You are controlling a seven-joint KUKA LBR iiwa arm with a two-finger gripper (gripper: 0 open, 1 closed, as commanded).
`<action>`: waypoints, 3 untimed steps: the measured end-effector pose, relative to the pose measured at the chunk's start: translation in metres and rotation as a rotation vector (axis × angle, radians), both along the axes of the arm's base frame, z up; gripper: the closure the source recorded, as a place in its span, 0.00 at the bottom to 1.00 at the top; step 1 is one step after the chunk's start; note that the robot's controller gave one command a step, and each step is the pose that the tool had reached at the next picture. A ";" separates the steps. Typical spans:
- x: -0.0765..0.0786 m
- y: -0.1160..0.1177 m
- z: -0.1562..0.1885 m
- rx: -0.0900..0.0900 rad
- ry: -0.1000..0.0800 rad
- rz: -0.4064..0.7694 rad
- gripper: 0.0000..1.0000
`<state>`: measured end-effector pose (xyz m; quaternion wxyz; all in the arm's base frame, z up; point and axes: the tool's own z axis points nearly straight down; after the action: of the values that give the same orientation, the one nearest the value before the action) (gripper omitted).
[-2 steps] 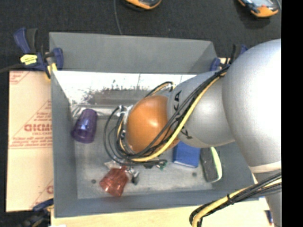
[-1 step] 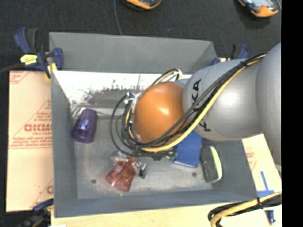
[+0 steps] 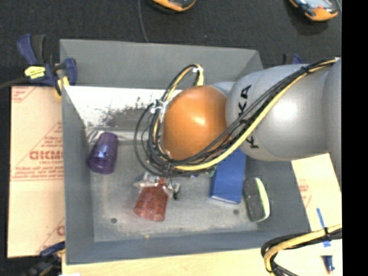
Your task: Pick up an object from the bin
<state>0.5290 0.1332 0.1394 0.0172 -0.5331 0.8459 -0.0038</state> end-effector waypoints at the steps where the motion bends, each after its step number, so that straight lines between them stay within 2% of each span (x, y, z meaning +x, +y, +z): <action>1: -0.002 -0.025 -0.056 -0.013 0.006 0.398 1.00; 2: -0.003 -0.036 0.016 -0.008 0.011 0.309 1.00; 3: -0.012 -0.033 -0.034 -0.009 0.011 0.349 1.00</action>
Offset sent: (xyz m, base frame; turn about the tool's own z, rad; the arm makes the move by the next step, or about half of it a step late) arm -0.0005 -0.0493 0.1221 -0.1599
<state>0.5167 0.1005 0.1052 0.0106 -0.6718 0.7407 -0.0017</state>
